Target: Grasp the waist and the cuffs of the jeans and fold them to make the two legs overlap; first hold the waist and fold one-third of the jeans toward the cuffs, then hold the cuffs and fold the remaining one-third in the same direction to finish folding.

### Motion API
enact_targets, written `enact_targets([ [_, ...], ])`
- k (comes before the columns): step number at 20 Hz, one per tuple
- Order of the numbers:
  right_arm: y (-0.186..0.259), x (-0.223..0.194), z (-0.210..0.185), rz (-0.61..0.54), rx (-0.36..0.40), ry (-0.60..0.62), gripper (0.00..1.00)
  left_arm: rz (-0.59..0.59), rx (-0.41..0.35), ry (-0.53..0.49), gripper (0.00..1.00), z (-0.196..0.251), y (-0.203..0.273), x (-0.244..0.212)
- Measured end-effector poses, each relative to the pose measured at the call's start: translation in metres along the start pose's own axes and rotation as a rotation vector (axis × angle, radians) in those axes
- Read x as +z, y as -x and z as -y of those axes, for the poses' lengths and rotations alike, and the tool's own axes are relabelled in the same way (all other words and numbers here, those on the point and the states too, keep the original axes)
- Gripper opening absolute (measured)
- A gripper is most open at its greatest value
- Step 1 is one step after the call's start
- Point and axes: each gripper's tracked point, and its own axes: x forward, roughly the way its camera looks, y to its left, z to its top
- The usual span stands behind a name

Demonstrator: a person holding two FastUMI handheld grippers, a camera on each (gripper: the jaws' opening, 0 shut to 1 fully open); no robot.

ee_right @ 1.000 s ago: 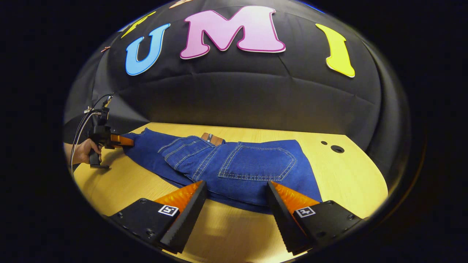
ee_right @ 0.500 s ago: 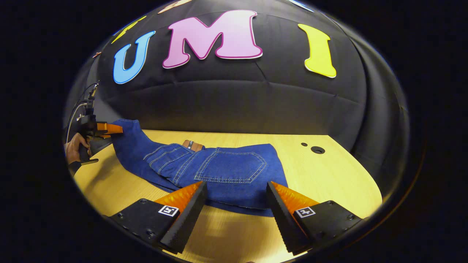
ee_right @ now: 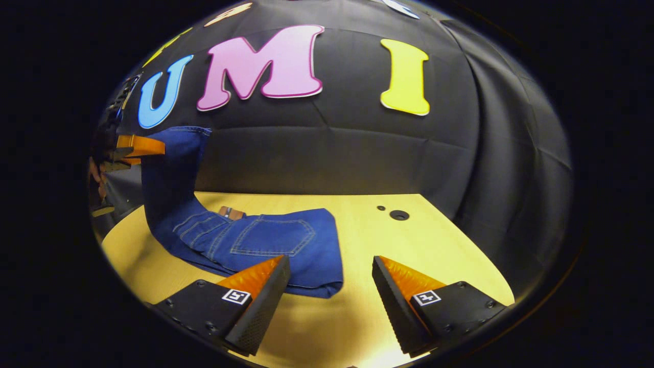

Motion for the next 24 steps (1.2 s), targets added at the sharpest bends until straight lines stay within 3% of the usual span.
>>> enact_targets([
  [4, 0.013, -0.001, 0.045, 0.010, -0.073, -0.025, 0.99, -0.052, -0.088, -0.017, 0.06, 0.086, -0.026, -0.028],
  [8, 0.027, -0.009, 0.083, 0.004, -0.128, -0.051, 0.98, -0.169, -0.129, -0.111, 0.06, 0.144, -0.057, -0.097],
  [14, 0.050, -0.025, 0.107, -0.015, -0.164, -0.079, 0.98, -0.281, -0.083, -0.174, 0.11, 0.159, -0.079, -0.174],
  [15, 0.054, -0.027, 0.107, -0.017, -0.166, -0.079, 0.98, -0.291, -0.082, -0.164, 0.16, 0.163, -0.083, -0.181],
  [16, 0.058, -0.028, 0.106, -0.016, -0.168, -0.077, 0.98, -0.296, -0.092, -0.142, 0.30, 0.168, -0.079, -0.184],
  [17, 0.063, -0.029, 0.106, -0.013, -0.170, -0.076, 0.98, -0.289, -0.112, -0.117, 0.33, 0.174, -0.080, -0.185],
  [18, 0.068, -0.029, 0.105, -0.010, -0.172, -0.076, 0.98, -0.281, -0.132, -0.100, 0.42, 0.180, -0.078, -0.185],
  [21, 0.087, -0.024, 0.099, 0.002, -0.173, -0.085, 0.98, -0.241, -0.202, -0.071, 0.81, 0.200, -0.059, -0.178],
  [24, 0.107, -0.010, 0.089, 0.018, -0.168, -0.070, 0.98, -0.207, -0.210, -0.108, 0.93, 0.204, -0.027, -0.162],
])
